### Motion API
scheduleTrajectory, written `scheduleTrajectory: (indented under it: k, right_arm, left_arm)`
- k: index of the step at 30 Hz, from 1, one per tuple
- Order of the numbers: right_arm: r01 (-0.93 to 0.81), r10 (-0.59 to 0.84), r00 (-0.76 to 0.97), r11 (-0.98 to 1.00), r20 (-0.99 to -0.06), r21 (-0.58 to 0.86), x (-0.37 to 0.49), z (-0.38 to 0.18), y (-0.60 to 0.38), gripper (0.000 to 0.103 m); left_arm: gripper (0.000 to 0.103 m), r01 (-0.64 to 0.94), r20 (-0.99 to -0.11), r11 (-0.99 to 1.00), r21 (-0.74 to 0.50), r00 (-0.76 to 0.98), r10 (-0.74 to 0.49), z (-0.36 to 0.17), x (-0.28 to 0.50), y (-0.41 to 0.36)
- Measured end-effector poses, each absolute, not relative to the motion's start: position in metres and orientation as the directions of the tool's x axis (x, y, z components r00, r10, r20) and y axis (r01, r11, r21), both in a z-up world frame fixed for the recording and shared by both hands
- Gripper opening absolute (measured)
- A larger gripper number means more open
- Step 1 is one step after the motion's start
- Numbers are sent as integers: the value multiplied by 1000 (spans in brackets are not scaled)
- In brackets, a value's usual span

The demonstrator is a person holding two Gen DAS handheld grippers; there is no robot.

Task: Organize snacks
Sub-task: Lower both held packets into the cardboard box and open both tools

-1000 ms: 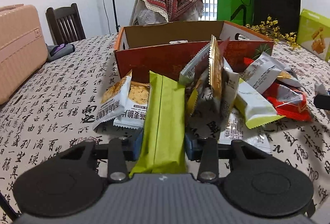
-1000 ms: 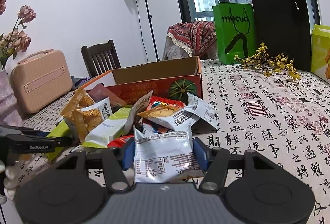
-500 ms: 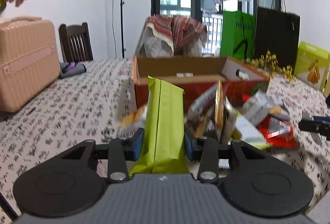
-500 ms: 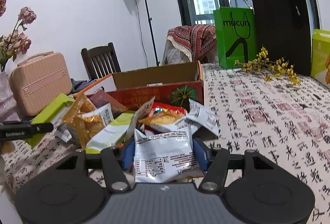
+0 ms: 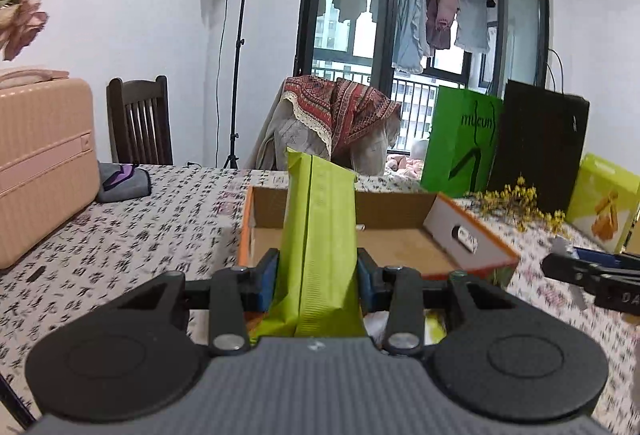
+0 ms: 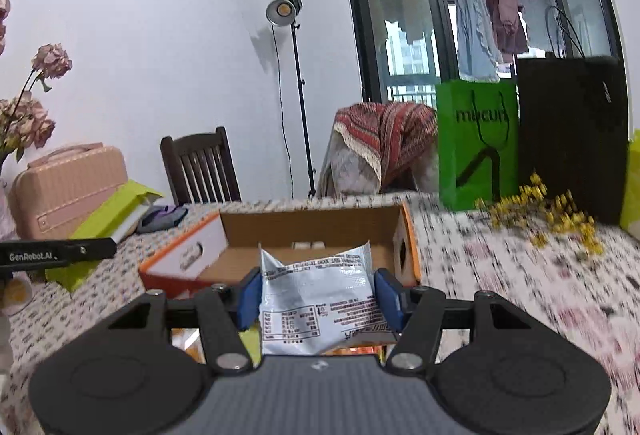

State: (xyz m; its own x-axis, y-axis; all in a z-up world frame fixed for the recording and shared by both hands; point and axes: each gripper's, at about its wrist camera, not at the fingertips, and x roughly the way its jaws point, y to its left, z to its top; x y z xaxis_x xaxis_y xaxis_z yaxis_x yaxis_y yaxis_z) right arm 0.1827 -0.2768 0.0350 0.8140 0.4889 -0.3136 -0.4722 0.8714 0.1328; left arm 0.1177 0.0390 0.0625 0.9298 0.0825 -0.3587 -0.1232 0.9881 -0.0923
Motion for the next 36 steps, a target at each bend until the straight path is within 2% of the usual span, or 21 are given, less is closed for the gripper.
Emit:
scheduleTrajectory:
  k: [12, 18, 26, 27, 29, 31, 32, 33, 34, 36]
  right_arm:
    - [-431, 450, 816, 892, -362, 138, 278, 54, -216, 59]
    - [-397, 436, 801, 900, -411, 180, 318, 33, -204, 59]
    - [-389, 442, 769, 897, -462, 211, 333, 7, -208, 61]
    - [-393, 441, 767, 897, -465, 202, 333, 7, -207, 67]
    - [-408, 452, 762, 891, -463, 198, 331, 7, -205, 70]
    - [-419, 460, 760, 887, -459, 195, 329, 8, -206, 76]
    - [-422, 464, 761, 885, -453, 198, 328, 8, -207, 88]
    - [-426, 472, 762, 881, -444, 205, 327, 8, -209, 100]
    - [-429, 479, 762, 877, -436, 215, 327, 9, -211, 103]
    - [-426, 484, 766, 875, -423, 229, 327, 9, -215, 103]
  left_arm:
    - [40, -142, -396, 978, -154, 915, 70, 73, 208, 37]
    - [40, -186, -436, 966, -180, 895, 91, 55, 250, 46]
    - [41, -212, -506, 957, -199, 858, 85, 28, 268, 64]
    - [43, -217, -507, 956, -198, 857, 90, 27, 267, 64]
    - [58, -217, -494, 956, -198, 864, 93, 27, 265, 62]
    - [83, -216, -466, 956, -196, 879, 103, 28, 259, 60]
    - [89, -217, -452, 956, -199, 886, 107, 30, 257, 59]
    - [102, -218, -437, 954, -206, 893, 110, 31, 254, 59]
    - [103, -216, -419, 951, -219, 902, 108, 32, 251, 59]
    - [103, -220, -405, 947, -236, 908, 110, 35, 247, 60]
